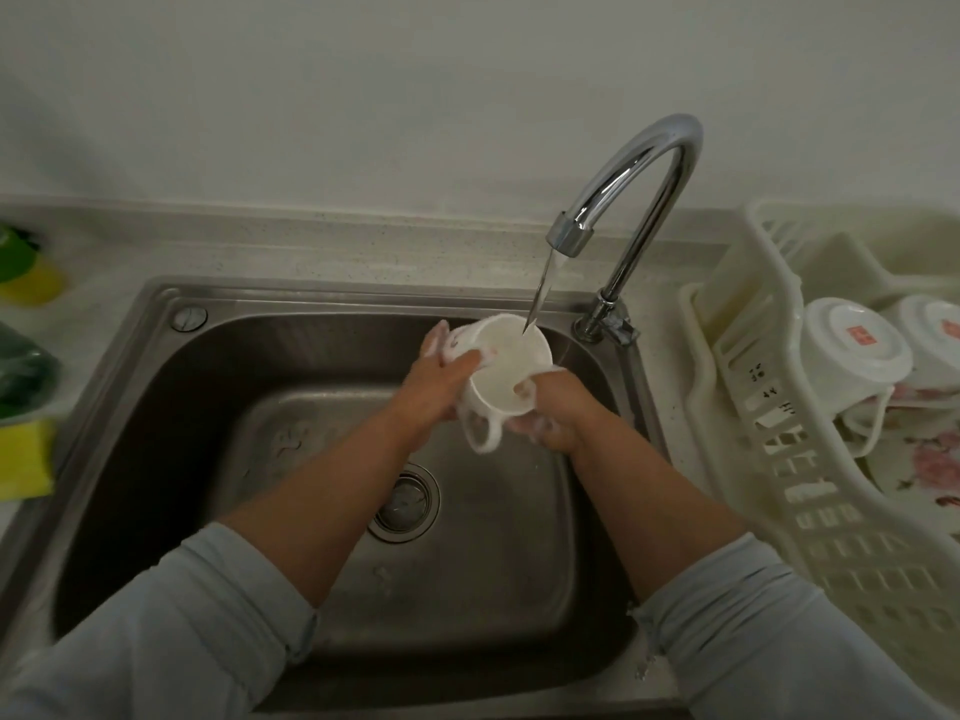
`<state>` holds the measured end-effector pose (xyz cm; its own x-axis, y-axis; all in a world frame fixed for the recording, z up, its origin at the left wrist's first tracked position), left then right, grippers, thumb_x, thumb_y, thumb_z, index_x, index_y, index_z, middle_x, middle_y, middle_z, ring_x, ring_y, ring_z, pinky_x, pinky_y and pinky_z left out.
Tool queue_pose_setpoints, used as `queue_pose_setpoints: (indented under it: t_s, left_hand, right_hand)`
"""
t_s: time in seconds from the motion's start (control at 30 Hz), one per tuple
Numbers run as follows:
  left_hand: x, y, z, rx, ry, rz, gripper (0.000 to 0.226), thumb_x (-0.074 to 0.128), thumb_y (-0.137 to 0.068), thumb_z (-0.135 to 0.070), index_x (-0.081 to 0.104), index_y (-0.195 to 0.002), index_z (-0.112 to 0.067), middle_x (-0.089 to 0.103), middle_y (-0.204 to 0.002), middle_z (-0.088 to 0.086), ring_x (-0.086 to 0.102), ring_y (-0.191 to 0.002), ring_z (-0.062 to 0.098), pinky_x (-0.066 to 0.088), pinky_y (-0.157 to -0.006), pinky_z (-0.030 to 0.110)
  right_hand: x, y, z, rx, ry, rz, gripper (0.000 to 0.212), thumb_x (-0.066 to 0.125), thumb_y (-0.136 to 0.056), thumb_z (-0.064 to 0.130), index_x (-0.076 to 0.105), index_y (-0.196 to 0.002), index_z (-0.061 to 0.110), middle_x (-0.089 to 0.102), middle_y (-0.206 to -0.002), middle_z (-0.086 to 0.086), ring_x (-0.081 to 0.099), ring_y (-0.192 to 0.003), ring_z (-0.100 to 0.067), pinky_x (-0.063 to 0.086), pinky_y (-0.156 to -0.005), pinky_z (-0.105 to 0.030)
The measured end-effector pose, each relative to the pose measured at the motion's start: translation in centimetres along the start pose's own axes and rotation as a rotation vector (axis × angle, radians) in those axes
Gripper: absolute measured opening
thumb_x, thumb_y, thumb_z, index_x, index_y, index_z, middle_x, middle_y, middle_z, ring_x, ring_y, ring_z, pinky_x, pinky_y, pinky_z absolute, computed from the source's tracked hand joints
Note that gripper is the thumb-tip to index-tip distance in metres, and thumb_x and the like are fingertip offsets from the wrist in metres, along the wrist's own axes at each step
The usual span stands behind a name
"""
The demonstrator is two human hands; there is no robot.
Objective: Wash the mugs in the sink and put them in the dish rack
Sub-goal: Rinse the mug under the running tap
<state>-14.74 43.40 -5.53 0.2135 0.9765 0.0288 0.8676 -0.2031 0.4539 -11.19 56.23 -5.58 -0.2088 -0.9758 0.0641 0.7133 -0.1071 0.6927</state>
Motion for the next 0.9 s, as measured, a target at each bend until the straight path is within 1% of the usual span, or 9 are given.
queue_pose_setpoints:
  t_s: [0.07,0.17,0.23,0.33,0.43,0.57,0.73,0.8,0.9]
  left_hand:
    - [-0.4,0.2,1.0,0.055,0.051,-0.091,0.102,0.072,-0.053,-0.041,0.019,-0.141,-0.041,0.036,-0.139,0.009,0.050,-0.116,0.026,0.052,-0.089,0.049]
    - [-0.5,0.0,1.8,0.094,0.048,-0.094,0.103,0.069,-0.042,-0.040,0.023,-0.133,-0.050,0.035,-0.136,0.011,0.047,-0.120,0.029,0.050,-0.091,0.053]
    - [-0.5,-0.1,1.4,0.094,0.022,-0.076,0.101,0.071,-0.044,-0.032,0.026,-0.133,-0.048,0.035,-0.135,0.011,0.048,-0.118,0.031,0.052,-0.087,0.055]
    - [0.1,-0.7,0.8,0.087,-0.060,0.028,0.086,0.068,-0.070,-0.007,0.026,-0.140,-0.034,0.038,-0.133,0.011,0.050,-0.114,0.032,0.054,-0.084,0.049]
    - [0.9,-0.1,0.6,-0.019,-0.067,0.225,0.075,0.061,-0.072,-0.015,0.031,-0.140,-0.027,0.044,-0.127,0.008,0.054,-0.104,0.029,0.056,-0.063,0.036]
    - [1.4,0.8,2.2,-0.230,-0.025,0.425,0.055,0.065,-0.056,-0.028,0.052,-0.109,-0.025,0.054,-0.107,0.007,0.059,-0.089,0.024,0.057,-0.062,0.035]
    - [2.3,1.5,3.7,-0.331,0.109,0.563,0.089,0.090,-0.025,-0.042,0.061,-0.104,-0.014,0.067,-0.091,0.011,0.065,-0.082,0.027,0.058,-0.058,0.037]
    - [2.3,1.6,4.2,-0.349,0.123,0.560,0.094,0.090,-0.023,-0.049,0.061,-0.106,-0.015,0.067,-0.093,0.011,0.063,-0.087,0.030,0.058,-0.058,0.038]
    - [2.0,1.4,4.7,-0.353,0.173,0.556,0.089,0.087,-0.041,-0.049,0.056,-0.116,-0.012,0.063,-0.104,0.016,0.061,-0.094,0.035,0.058,-0.057,0.042]
  right_hand:
    - [0.5,0.3,-0.7,0.077,-0.024,-0.007,0.040,0.028,-0.094,-0.006,0.042,-0.132,-0.001,0.062,-0.079,-0.015,0.065,-0.045,-0.023,0.030,-0.025,-0.013]
    - [1.1,0.4,-1.1,0.095,0.006,0.017,0.039,0.036,-0.093,-0.007,0.043,-0.131,-0.002,0.060,-0.113,-0.023,0.070,-0.085,-0.027,0.044,-0.035,-0.016]
    - [0.8,0.1,-0.8,0.054,-0.002,0.028,0.043,0.044,-0.086,-0.017,0.044,-0.129,-0.008,0.052,-0.126,-0.031,0.065,-0.085,-0.032,0.054,-0.045,-0.024]
    - [-0.2,-0.5,0.2,-0.036,0.167,-0.004,0.050,0.048,-0.082,-0.020,0.044,-0.129,-0.006,0.048,-0.128,-0.031,0.060,-0.084,-0.036,0.056,-0.049,-0.032]
    - [-0.8,-0.4,1.3,-0.071,0.359,-0.003,0.044,0.044,-0.089,-0.012,0.040,-0.131,-0.003,0.049,-0.109,-0.023,0.055,-0.082,-0.038,0.054,-0.075,-0.051]
    - [-0.9,0.4,1.5,-0.021,0.509,0.053,0.035,0.041,-0.095,0.006,0.043,-0.130,0.007,0.053,-0.095,-0.014,0.055,-0.092,-0.037,0.050,-0.090,-0.051]
    - [-0.5,1.1,-0.6,0.070,0.204,0.286,0.013,0.043,-0.092,0.019,0.049,-0.099,0.029,0.050,-0.109,-0.008,0.049,-0.107,-0.037,0.037,-0.098,-0.064]
    - [-1.0,0.7,-1.6,0.084,0.126,0.307,0.011,0.046,-0.091,0.025,0.048,-0.101,0.030,0.049,-0.111,-0.010,0.050,-0.106,-0.038,0.039,-0.095,-0.066]
    - [-1.2,-0.1,-3.4,0.133,0.050,0.319,0.041,0.054,-0.082,0.038,0.043,-0.121,0.031,0.046,-0.124,-0.014,0.048,-0.113,-0.041,0.041,-0.091,-0.066]
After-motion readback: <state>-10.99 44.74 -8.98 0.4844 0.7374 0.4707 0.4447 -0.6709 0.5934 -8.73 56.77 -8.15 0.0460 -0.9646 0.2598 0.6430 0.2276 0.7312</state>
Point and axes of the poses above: each hand's wrist, its own y-axis away from the middle knuckle, its own x-axis out of the palm, z = x × y, the point moved 9 cm from there along -y, towards the middle knuckle
